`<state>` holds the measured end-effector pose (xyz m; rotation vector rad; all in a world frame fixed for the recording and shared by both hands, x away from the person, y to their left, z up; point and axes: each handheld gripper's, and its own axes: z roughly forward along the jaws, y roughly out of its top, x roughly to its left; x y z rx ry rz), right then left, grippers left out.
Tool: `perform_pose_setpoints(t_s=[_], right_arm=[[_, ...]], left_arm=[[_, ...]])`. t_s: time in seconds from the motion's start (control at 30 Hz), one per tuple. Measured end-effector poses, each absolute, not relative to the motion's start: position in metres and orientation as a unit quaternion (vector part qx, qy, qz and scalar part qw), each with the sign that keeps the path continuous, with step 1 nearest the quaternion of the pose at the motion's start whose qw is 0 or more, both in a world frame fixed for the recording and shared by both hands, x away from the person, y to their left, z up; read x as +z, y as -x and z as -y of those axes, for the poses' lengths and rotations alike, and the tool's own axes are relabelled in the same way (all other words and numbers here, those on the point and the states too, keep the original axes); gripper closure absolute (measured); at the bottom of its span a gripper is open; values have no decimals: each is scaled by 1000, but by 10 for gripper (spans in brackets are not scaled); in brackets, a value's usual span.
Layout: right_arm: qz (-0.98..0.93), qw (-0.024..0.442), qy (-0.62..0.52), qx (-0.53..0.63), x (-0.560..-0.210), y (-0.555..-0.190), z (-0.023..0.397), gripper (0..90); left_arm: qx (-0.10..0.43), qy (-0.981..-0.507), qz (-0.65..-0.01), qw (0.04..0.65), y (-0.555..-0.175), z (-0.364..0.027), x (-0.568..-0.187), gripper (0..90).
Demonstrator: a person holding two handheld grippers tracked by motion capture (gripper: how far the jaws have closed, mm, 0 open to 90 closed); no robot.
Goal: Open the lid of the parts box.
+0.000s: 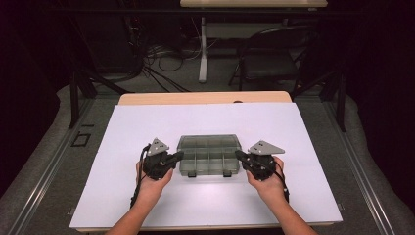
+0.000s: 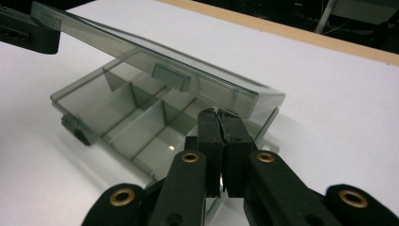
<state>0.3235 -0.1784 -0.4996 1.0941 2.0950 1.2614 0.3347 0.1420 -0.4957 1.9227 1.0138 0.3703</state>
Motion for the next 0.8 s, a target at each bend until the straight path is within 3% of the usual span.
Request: perform_pose_setpoints(t_s=[0.8], right_arm=[[-740,239,-421,467,-465,-380,166,879]], left_arm=[[161,-755,-430,469,-383,-136,-462,899]])
